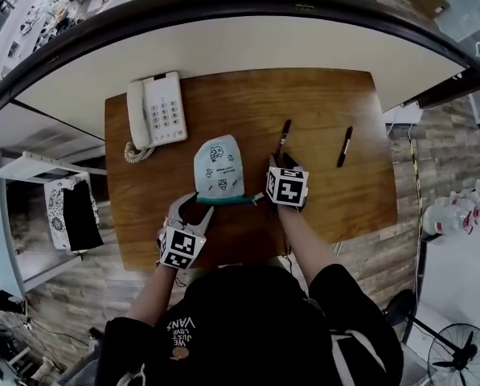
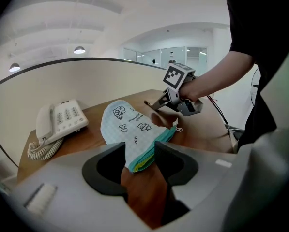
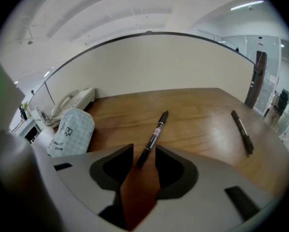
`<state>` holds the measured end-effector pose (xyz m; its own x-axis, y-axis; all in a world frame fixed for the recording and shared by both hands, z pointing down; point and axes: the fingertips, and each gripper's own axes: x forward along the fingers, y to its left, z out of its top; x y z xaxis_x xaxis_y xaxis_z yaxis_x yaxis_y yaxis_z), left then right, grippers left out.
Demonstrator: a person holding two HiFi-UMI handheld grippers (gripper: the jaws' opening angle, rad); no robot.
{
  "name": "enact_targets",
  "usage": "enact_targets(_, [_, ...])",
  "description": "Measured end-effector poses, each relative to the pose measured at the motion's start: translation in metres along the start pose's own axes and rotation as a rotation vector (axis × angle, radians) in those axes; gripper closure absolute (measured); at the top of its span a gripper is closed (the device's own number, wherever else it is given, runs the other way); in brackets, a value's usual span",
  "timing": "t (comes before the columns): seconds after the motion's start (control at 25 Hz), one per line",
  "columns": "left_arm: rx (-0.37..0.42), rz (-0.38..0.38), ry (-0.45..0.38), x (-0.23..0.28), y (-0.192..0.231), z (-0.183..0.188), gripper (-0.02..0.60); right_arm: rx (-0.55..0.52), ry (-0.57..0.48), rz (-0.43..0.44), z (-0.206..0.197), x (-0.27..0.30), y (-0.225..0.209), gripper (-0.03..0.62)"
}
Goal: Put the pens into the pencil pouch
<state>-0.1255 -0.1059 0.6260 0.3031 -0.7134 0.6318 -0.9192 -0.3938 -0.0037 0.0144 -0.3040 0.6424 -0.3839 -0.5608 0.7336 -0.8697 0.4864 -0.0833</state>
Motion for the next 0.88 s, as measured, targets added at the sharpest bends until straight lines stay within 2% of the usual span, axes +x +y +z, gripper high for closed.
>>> enact_targets(0.12, [0.031, -0.013, 0.006, 0.002, -0.002, 0.0, 0.408, -0.008, 0.02, -0.018, -0.005, 0.005, -0.003, 0.465])
enact_targets(0.24, [0.08, -0.033, 0.022, 0.004, -0.004, -0.003, 0.408, -0.034, 0.022, -0.038, -0.006, 0.005, -0.008, 0.526])
enact_targets(0.36, [0.122, -0.056, 0.039, 0.005, -0.007, -0.006, 0.408, -0.052, 0.026, -0.028, -0.007, 0.005, -0.01, 0.547])
enact_targets(0.56, [0.187, -0.081, 0.053, 0.006, -0.012, -0.009, 0.408, -0.068, 0.011, -0.019, -0.01, -0.007, -0.008, 0.551])
enact_targets(0.88, [0.269, -0.107, 0.065, 0.013, -0.014, -0.009, 0.408, -0.005, -0.031, -0.001, -0.03, -0.05, -0.001, 0.553])
